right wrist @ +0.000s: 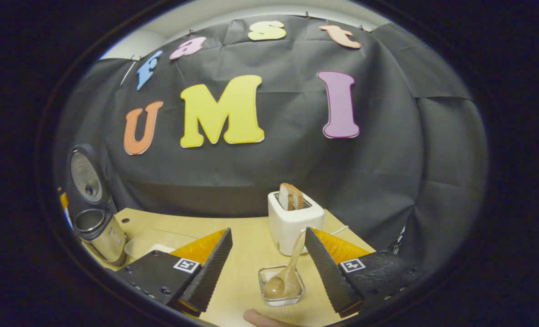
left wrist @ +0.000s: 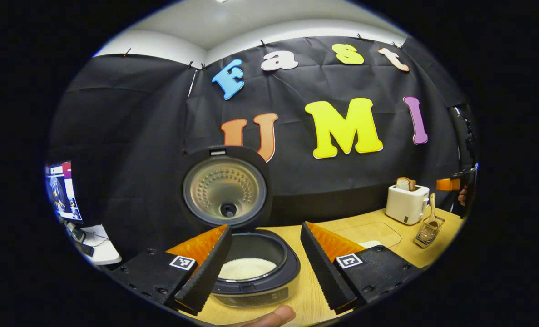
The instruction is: Close the left gripper, press the button to open the rice cooker; take a wooden spoon from the chopstick holder with the right hand, scoop a spoonful of rice and pour it into the rice cooker, then put the wooden spoon back into the chopstick holder.
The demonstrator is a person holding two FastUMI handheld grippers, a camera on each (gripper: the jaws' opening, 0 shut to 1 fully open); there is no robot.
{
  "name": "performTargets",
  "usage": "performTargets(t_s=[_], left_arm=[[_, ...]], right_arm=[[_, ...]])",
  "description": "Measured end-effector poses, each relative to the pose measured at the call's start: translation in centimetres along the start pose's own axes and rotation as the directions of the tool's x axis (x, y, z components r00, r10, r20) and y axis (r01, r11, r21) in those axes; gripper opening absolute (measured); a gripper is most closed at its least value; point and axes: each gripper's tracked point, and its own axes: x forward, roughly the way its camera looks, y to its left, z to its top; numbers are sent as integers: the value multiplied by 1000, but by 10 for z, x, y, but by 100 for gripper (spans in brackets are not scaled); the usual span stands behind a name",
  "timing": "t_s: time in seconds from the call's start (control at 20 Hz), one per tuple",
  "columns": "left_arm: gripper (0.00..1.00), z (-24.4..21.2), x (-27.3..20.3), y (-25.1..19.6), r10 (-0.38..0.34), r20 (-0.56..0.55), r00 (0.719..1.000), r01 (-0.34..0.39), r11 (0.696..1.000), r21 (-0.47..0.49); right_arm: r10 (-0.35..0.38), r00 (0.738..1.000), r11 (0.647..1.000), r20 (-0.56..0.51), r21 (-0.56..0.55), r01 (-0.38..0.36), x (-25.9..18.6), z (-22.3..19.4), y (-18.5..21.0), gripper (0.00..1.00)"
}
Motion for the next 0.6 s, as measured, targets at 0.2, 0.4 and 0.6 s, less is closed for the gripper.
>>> performTargets(t_s=[0.2, 0.4, 0.6], left_arm=[[96, 46, 28, 26, 36, 15, 999, -35, 996, -77], [96, 82, 52, 56, 58, 13, 998, -56, 990, -133], [96, 110, 77, 84, 96, 9, 995, -94, 985, -148]], right_arm=[[64, 998, 997, 13, -37, -64, -17, -3, 23, 96], [117, 992, 993, 37, -38, -116, -32, 7, 40, 96], [151, 987, 988, 64, -30, -149, -47, 15, 48, 96]])
